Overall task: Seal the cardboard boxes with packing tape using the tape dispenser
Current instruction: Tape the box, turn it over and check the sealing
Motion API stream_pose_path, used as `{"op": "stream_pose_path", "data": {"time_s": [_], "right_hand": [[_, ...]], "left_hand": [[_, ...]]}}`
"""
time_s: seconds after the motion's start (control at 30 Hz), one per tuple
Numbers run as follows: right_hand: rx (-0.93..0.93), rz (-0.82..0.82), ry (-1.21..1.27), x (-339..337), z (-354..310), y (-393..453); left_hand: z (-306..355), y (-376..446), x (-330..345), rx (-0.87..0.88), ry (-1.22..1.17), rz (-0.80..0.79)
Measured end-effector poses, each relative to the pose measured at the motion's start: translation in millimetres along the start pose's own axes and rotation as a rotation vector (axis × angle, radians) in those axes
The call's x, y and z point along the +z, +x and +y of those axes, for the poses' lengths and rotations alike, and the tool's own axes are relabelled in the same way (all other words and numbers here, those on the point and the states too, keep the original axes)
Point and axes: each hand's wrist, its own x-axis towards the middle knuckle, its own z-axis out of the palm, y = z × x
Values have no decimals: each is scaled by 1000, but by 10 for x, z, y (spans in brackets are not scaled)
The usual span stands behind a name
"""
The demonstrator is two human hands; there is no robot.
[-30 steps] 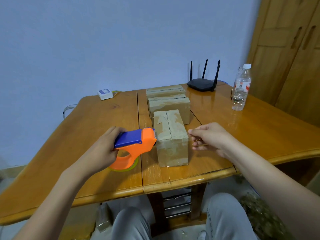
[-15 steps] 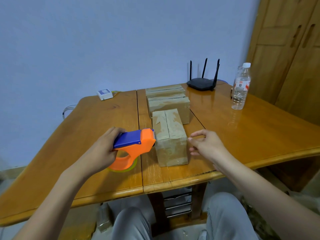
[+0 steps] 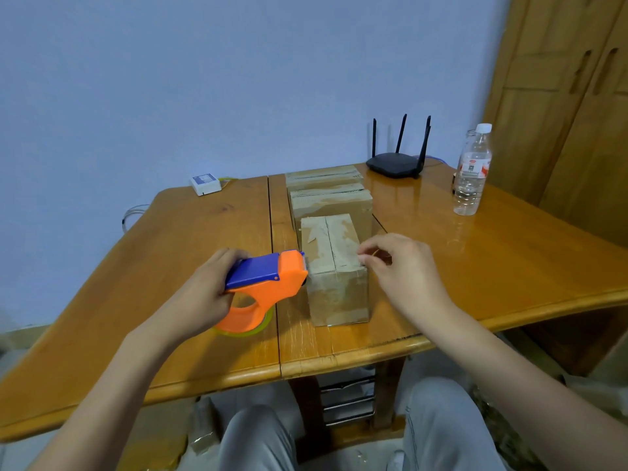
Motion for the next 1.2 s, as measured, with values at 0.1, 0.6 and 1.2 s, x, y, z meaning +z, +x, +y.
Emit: {"op": "stream_pose_path", "data": {"time_s": [0.1, 0.6, 1.2], "right_hand": [[-83, -79, -43, -3, 24, 37], [-338, -232, -91, -31, 217, 134], [-455, -34, -8, 179, 477, -102]], "left_hand": [[0, -1, -15, 0, 10, 0], [-37, 39, -5, -2, 10, -33], [-40, 47, -14, 12, 16, -38]]}}
